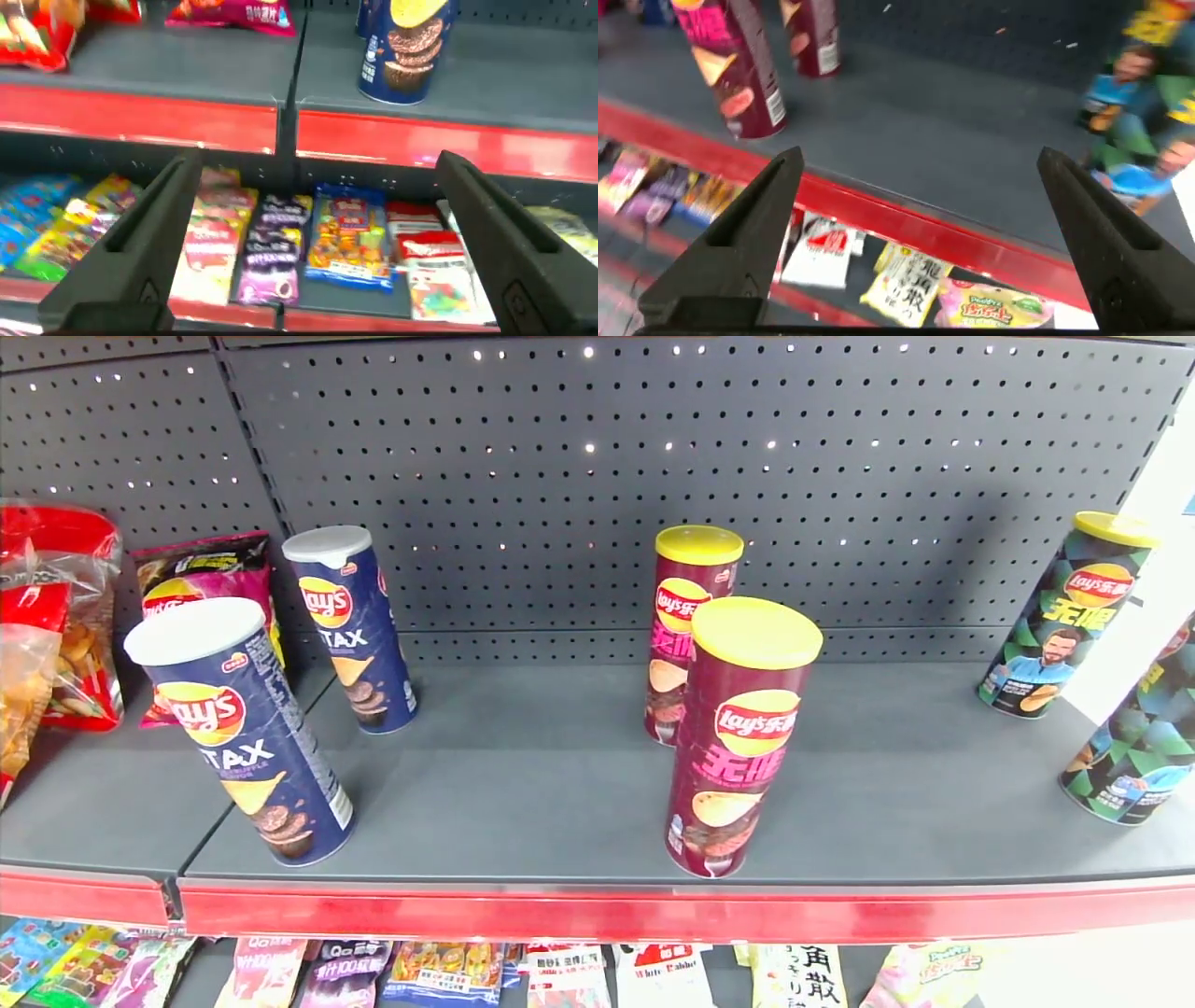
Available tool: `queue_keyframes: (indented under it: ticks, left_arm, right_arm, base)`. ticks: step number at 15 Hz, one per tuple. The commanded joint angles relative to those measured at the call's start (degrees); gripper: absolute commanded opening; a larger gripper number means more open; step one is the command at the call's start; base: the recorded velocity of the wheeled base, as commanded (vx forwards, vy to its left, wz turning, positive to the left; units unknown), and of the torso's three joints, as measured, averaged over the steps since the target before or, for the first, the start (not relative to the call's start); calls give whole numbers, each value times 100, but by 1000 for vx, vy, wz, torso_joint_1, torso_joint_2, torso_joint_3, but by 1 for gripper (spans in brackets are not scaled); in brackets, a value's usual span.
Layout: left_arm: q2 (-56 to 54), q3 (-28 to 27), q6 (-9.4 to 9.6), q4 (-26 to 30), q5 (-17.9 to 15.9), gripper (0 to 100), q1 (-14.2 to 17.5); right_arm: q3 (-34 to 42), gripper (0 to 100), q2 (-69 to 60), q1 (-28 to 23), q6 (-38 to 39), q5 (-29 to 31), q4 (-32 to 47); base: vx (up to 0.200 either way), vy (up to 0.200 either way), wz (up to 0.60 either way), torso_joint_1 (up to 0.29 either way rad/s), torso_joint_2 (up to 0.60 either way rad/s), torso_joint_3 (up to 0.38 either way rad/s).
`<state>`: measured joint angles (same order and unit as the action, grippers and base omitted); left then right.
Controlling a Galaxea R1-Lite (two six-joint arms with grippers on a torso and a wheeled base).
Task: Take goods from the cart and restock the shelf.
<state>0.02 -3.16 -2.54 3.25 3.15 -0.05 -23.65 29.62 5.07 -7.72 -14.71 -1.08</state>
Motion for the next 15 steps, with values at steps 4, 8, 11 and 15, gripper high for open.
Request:
queue_keyframes:
  ticks: [4, 8, 11, 15]
  left_arm:
    - [-2, 316, 412, -317, -297, 100, -4]
    - [-2, 316, 350, -317, -279, 100, -4]
    - [-2, 316, 350, -317, -279, 100, -4]
    - [-2, 316, 350, -317, -279, 100, -4]
  right_arm:
    - [-316, 100, 2206, 741, -345, 153, -15]
    - [-650, 100, 3436, 1154, -485, 355, -138]
    - [-764, 100, 4192, 1216, -503, 487, -841]
    - [-957, 100, 4798, 1717, -371, 1067, -1263]
  base:
    - [0, 0, 0, 0, 0, 0]
    - [0, 0, 0, 0, 0, 0]
    - [0, 0, 0, 0, 0, 0]
    - [0, 0, 0, 0, 0, 0]
